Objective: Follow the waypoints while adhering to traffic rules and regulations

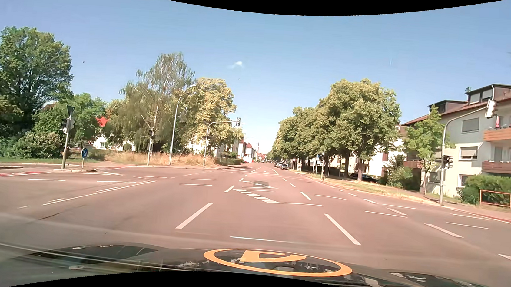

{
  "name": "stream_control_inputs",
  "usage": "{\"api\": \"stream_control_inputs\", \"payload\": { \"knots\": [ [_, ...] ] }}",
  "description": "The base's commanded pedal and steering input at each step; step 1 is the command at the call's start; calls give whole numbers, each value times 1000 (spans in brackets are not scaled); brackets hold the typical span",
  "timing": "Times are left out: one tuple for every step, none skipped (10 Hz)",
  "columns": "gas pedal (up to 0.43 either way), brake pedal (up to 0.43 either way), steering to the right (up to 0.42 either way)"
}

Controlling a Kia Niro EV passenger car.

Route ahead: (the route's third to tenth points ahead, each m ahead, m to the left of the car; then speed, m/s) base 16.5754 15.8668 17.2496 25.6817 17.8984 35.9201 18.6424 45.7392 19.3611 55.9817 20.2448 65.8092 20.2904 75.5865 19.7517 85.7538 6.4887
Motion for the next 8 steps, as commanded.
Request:
{"api": "stream_control_inputs", "payload": {
  "knots": [
    [228,0,-6],
    [209,0,-5],
    [197,0,-6],
    [189,0,-8],
    [157,0,-14],
    [138,0,-26],
    [118,0,-47],
    [118,0,-72]
  ]
}}
